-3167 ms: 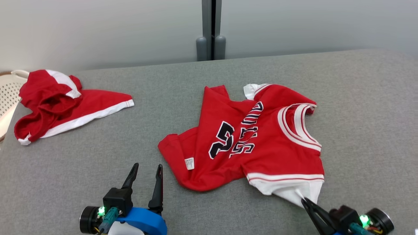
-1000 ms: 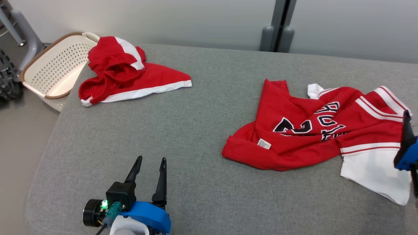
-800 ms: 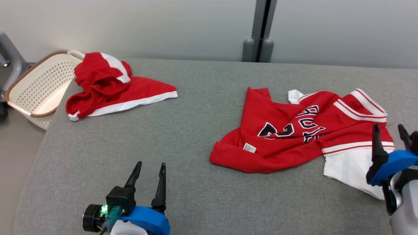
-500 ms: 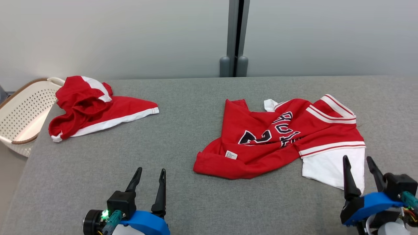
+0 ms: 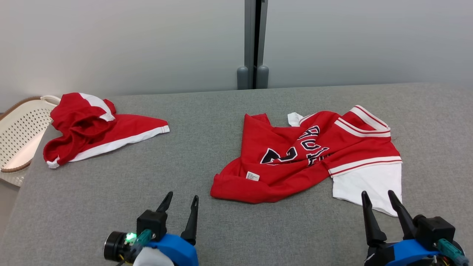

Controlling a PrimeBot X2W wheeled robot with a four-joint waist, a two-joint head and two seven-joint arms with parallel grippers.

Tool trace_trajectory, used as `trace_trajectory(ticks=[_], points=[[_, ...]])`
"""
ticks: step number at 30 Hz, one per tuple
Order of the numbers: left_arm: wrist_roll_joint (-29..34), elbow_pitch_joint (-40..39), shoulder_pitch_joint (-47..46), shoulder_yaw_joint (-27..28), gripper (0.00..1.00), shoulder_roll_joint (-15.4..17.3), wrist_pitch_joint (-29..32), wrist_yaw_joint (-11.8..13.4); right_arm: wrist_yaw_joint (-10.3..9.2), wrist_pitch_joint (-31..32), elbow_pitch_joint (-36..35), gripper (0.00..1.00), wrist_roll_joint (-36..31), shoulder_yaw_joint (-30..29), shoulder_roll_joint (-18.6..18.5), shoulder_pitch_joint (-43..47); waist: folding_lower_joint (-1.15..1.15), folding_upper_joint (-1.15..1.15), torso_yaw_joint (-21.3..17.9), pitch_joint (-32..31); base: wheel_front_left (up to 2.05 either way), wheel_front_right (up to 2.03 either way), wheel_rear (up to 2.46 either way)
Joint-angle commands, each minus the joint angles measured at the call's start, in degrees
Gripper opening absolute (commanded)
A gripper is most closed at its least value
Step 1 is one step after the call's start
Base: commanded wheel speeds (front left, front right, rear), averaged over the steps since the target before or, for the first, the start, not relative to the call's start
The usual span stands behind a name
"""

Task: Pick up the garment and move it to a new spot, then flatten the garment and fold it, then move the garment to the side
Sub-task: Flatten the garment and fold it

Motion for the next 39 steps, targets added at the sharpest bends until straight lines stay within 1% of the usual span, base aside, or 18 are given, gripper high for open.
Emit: trace_trajectory(ticks=[1, 7, 12, 18, 26, 27, 28, 29, 30, 33, 35, 36, 39], points=[[0.38, 0.31, -2.16, -0.37, 1.00, 0.21, 0.49, -0.22, 0.01, 0.16, -0.53, 1.00, 0.59, 0.44, 0.11, 0.75, 0.00, 0.00, -0.12, 0.16, 0.00, 0.00, 0.00], [1.58, 6.90, -10.60, -5.07, 1.00, 0.50, 7.92, -2.54, 0.01, 0.54, -1.57, 1.00, 0.42, 2.17, 0.09, 0.12, 0.00, 0.00, -2.22, 2.18, 0.00, 0.00, 0.00], [-0.26, 12.04, -16.55, -7.20, 1.00, 0.36, 11.65, -3.22, 0.01, 0.60, -1.81, 1.00, 0.37, 2.95, 0.08, -1.12, 0.00, 0.00, -4.96, 4.43, 0.00, 0.00, 0.00], [-3.94, 19.01, -21.43, -6.29, 1.00, 0.94, 16.02, -3.57, 0.01, 0.34, -1.45, 1.00, 0.02, 3.31, 0.07, -1.94, 0.00, 0.00, -8.02, 6.40, 0.00, 0.00, 0.00], [-8.34, 25.04, -24.05, -4.61, 1.00, 0.85, 16.94, -3.68, 0.02, -0.15, -0.66, 1.00, -0.33, 3.36, 0.09, -2.03, 0.00, 0.00, -9.89, 6.72, 0.00, 0.00, 0.00], [-8.75, 25.57, -24.22, -4.92, 0.95, 0.76, 17.17, -3.64, 0.01, -0.17, -0.64, 1.00, -0.37, 3.40, 0.09, -2.03, 0.00, 0.00, -10.04, 6.68, 0.00, 0.00, 0.00], [-9.12, 25.91, -24.33, -5.56, 0.71, 0.64, 17.29, -3.65, 0.01, -0.22, -0.63, 1.00, -0.36, 3.41, 0.09, -2.05, 0.00, 0.00, -10.17, 6.64, 0.00, 0.00, 0.00], [-9.61, 25.94, -24.42, -6.13, 0.54, 0.58, 17.02, -3.66, 0.01, -0.38, -0.71, 1.00, -0.38, 3.32, 0.09, -2.11, 0.00, 0.00, -10.28, 6.62, 0.00, 0.00, 0.00], [-10.29, 25.90, -24.53, -6.41, 0.45, 0.52, 16.53, -3.66, 0.01, -0.43, -0.76, 1.00, -0.44, 3.26, 0.09, -2.14, 0.00, 0.00, -10.34, 6.60, 0.00, 0.00, 0.00], [-12.27, 25.66, -24.41, -8.09, 0.31, 0.35, 15.57, -3.68, 0.01, -0.58, -0.69, 1.00, -0.75, 3.02, 0.09, -2.03, 0.00, 0.00, -10.36, 6.48, 0.00, 0.00, 0.00], [-13.21, 25.24, -24.55, -9.32, 0.06, 0.36, 14.37, -3.68, 0.01, -0.66, -0.81, 1.00, -0.88, 2.87, 0.10, -1.86, 0.00, 0.00, -10.30, 6.40, 0.00, 0.00, 0.00], [-13.68, 24.99, -24.70, -9.81, 0.00, 0.34, 13.51, -3.68, 0.01, -0.68, -0.91, 1.00, -0.93, 2.79, 0.10, -1.78, 0.00, 0.00, -10.24, 6.37, 0.00, 0.00, 0.00], [-14.83, 24.08, -24.86, -11.30, 0.00, 0.64, 10.36, -3.69, 0.01, -0.68, -0.91, 1.00, -0.96, 2.45, 0.09, -1.74, 0.00, 0.00, -9.82, 6.18, 0.00, 0.00, 0.00]])
